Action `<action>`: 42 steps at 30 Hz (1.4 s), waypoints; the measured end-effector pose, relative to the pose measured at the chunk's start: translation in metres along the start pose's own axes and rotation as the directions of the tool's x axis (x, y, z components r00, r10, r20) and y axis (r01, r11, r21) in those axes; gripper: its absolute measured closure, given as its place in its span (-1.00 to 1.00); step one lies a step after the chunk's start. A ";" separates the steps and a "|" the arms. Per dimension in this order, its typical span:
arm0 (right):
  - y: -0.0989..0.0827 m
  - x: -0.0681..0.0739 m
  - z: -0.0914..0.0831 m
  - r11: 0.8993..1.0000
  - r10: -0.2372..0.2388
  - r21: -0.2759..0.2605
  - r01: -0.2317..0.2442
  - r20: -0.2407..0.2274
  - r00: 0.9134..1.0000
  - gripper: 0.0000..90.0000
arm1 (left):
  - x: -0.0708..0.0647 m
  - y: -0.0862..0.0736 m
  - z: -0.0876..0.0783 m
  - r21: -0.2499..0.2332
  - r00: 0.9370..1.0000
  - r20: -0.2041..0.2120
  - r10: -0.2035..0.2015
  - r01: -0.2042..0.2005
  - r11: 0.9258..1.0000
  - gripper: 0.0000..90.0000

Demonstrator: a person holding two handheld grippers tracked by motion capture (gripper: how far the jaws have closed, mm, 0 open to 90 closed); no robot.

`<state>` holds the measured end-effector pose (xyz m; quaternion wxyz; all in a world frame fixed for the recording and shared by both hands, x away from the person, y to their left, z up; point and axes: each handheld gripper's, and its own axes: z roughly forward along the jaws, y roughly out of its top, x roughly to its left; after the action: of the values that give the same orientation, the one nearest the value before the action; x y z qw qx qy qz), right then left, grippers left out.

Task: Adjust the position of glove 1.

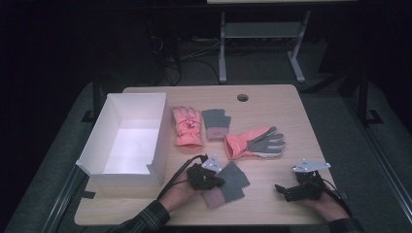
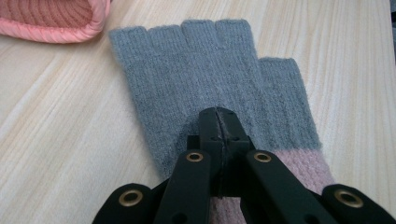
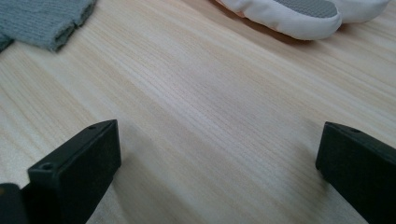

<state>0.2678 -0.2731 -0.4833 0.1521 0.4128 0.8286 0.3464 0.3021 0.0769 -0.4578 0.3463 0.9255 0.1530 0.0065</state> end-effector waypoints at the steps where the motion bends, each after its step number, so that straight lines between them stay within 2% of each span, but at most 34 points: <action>1: 0.000 0.000 0.000 1.000 0.000 0.000 0.000 0.000 1.000 -1.00 | 0.000 0.000 0.000 -0.001 1.000 -0.002 0.002 -0.002 1.000 0.99; 4: 0.000 0.000 0.000 1.000 0.000 0.000 0.000 0.000 1.000 -1.00 | -0.001 0.000 0.001 -0.012 1.000 -0.003 -0.010 0.010 1.000 0.99; 5: 0.000 0.000 0.000 1.000 0.000 0.000 0.000 0.000 1.000 -1.00 | 0.000 0.000 0.000 -0.004 1.000 -0.002 0.000 0.000 1.000 0.99; 6: 0.000 0.000 0.000 1.000 0.000 0.000 0.000 0.000 1.000 -1.00 | 0.000 0.000 0.000 -0.017 1.000 -0.001 -0.006 0.006 1.000 0.98; 7: 0.000 0.000 0.000 1.000 0.000 0.000 0.000 0.000 1.000 -1.00 | 0.000 0.000 0.000 -0.017 1.000 -0.001 -0.006 0.006 1.000 0.87; 8: 0.000 0.000 0.000 1.000 0.000 0.000 0.000 0.000 1.000 -1.00 | -0.001 0.001 -0.001 -0.037 1.000 0.007 -0.010 0.010 0.999 0.87; 10: 0.000 0.000 0.000 1.000 0.000 0.000 0.000 0.000 1.000 -1.00 | 0.000 0.002 -0.003 -0.051 1.000 -0.001 -0.006 0.006 0.999 0.61; 11: 0.000 0.000 0.000 1.000 0.000 0.000 0.000 0.000 1.000 -1.00 | 0.000 0.002 -0.004 -0.060 1.000 0.003 -0.007 0.007 0.998 0.61; 12: 0.000 0.000 0.000 1.000 0.000 0.000 0.000 0.000 1.000 -1.00 | 0.002 0.003 -0.007 -0.057 1.000 -0.007 0.000 0.000 0.998 0.46; 16: 0.000 0.000 0.000 1.000 0.000 0.000 0.000 0.000 1.000 -1.00 | 0.005 0.005 -0.010 -0.072 0.999 -0.029 -0.016 0.014 0.997 0.06; 19: 0.000 0.000 0.000 1.000 0.000 0.000 0.000 0.000 1.000 -1.00 | 0.007 0.006 -0.014 -0.084 0.998 -0.052 -0.020 0.016 0.996 -0.13; 25: 0.000 0.000 0.000 1.000 0.000 0.000 0.000 0.000 1.000 -1.00 | 0.014 0.008 -0.018 -0.094 0.996 -0.083 -0.039 0.031 0.995 -0.32; 28: 0.000 0.000 0.000 1.000 0.001 0.000 -0.001 0.000 1.000 -1.00 | 0.023 0.010 -0.023 -0.109 0.991 -0.116 -0.073 0.061 0.992 -0.48; 29: 0.000 0.000 0.000 1.000 0.001 0.000 -0.001 0.000 1.000 -1.00 | 0.023 0.010 -0.023 -0.109 0.991 -0.116 -0.073 0.061 0.992 -0.49; 30: 0.000 0.000 0.000 1.000 0.001 0.000 -0.001 0.000 1.000 -1.00 | 0.026 0.011 -0.025 -0.127 0.987 -0.131 -0.094 0.077 0.989 -0.51; 32: 0.000 0.000 0.000 1.000 0.000 0.000 0.000 0.000 1.000 -1.00 | 0.028 0.012 -0.026 -0.118 0.986 -0.139 -0.091 0.075 0.990 -0.54; 33: 0.000 0.000 0.000 1.000 0.001 0.000 -0.001 0.000 1.000 -1.00 | 0.030 0.013 -0.026 -0.120 0.985 -0.138 -0.100 0.084 0.989 -0.55; 34: 0.000 0.000 0.000 1.000 0.001 0.000 -0.001 0.000 1.000 -1.00 | 0.033 0.015 -0.026 -0.132 0.982 -0.150 -0.115 0.095 0.987 -0.56; 35: 0.000 0.000 0.000 1.000 0.001 0.000 -0.001 0.000 1.000 -1.00 | 0.033 0.015 -0.026 -0.132 0.982 -0.150 -0.115 0.095 0.987 -0.55; 36: 0.000 0.000 0.000 1.000 0.000 0.000 0.000 0.000 1.000 -1.00 | 0.035 0.018 -0.027 -0.129 0.978 -0.167 -0.128 0.107 0.986 -0.55; 39: 0.000 0.000 0.000 1.000 0.000 0.000 0.000 0.000 1.000 -1.00 | 0.038 0.020 -0.027 -0.136 0.974 -0.180 -0.136 0.112 0.984 -0.53; 40: 0.000 0.000 0.000 1.000 0.000 0.000 0.000 0.000 1.000 -1.00 | 0.043 0.023 -0.028 -0.137 0.969 -0.198 -0.147 0.121 0.983 -0.51; 42: 0.000 0.000 0.000 1.000 0.001 0.000 -0.001 0.000 1.000 -1.00 | 0.048 0.027 -0.030 -0.144 0.963 -0.214 -0.162 0.132 0.981 -0.48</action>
<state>0.2678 -0.2730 -0.4833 0.1520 0.4131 0.8284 0.3464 0.3514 0.0904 -0.4223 0.3849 0.8808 0.2589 0.0953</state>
